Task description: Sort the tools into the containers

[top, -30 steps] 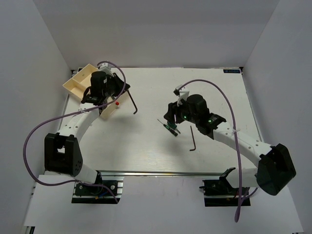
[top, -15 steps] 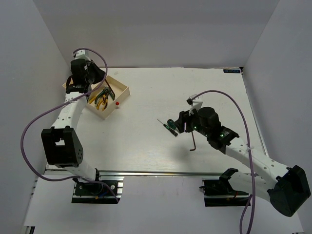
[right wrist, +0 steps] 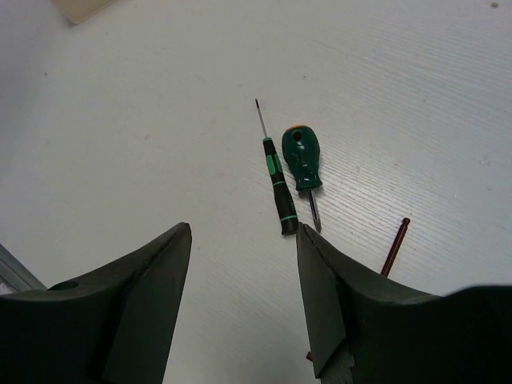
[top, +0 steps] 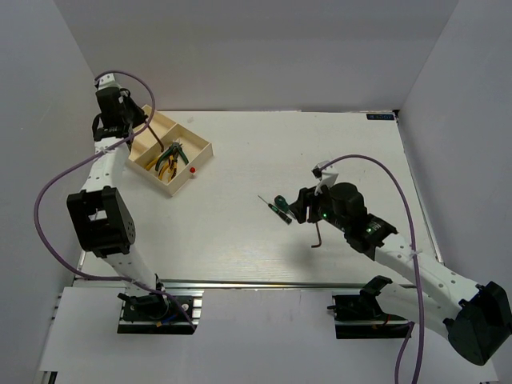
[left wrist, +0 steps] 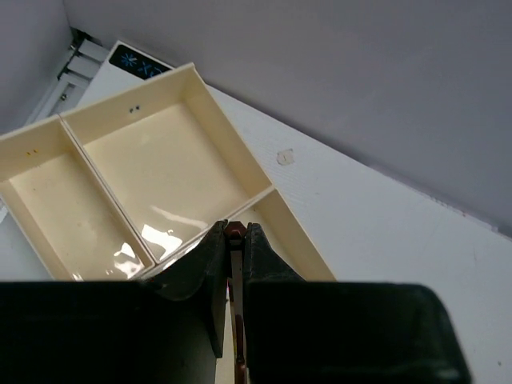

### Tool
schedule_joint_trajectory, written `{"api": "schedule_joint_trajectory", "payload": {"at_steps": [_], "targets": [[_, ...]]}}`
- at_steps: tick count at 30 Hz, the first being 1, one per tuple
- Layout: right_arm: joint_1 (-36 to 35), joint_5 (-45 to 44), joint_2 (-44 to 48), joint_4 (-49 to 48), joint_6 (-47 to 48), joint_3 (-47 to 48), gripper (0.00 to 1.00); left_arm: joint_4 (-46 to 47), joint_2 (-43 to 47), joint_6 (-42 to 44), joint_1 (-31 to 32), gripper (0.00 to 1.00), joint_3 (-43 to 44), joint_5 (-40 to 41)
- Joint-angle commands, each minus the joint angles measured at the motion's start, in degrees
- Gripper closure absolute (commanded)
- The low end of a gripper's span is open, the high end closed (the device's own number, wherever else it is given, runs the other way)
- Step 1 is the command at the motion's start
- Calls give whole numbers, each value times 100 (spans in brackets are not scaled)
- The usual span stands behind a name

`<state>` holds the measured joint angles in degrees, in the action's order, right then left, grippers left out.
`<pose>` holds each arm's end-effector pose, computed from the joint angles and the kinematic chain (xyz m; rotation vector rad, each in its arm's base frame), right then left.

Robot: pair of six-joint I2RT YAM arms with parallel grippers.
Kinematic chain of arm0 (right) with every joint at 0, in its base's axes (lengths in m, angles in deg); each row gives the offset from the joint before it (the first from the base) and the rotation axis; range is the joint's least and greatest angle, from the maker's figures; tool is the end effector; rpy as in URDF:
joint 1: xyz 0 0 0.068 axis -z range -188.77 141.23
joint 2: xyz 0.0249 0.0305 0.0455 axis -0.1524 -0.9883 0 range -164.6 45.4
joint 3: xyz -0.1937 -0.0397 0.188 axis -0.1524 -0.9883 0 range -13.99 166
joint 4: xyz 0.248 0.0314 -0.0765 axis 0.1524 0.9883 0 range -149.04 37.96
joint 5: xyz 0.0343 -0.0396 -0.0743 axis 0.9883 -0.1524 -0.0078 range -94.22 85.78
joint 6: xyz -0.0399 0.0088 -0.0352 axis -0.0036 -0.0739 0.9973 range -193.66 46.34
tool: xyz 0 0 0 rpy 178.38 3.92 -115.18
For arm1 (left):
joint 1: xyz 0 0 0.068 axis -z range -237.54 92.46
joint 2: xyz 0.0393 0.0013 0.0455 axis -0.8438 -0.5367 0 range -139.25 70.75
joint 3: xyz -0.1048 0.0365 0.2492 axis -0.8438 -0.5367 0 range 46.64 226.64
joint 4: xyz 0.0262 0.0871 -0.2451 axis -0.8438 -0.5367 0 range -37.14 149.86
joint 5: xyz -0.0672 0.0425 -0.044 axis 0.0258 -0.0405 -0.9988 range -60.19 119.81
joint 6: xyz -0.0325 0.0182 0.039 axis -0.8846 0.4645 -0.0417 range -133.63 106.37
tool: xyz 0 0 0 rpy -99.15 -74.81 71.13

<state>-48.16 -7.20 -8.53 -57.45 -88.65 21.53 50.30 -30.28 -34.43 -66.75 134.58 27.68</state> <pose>0.1702 0.1375 0.2690 -0.3801 1.9266 0.5830 0.4185 0.0665 0.3333 -0.4862 1.9087 -0.1689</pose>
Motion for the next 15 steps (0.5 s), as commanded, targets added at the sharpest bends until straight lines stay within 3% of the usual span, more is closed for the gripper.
{"api": "schedule_joint_trajectory", "payload": {"at_steps": [1, 8, 15], "targets": [[-24, 0, -12, -167, -66, -98, 39, 410, 5, -21, -63, 100, 329, 317], [11, -62, 93, -211, -75, -283, 39, 1333, -364, -83, -63, 100, 311, 678], [11, -53, 32, -238, -14, -354, 39, 2273, -724, 567, -63, 100, 530, 847]]}}
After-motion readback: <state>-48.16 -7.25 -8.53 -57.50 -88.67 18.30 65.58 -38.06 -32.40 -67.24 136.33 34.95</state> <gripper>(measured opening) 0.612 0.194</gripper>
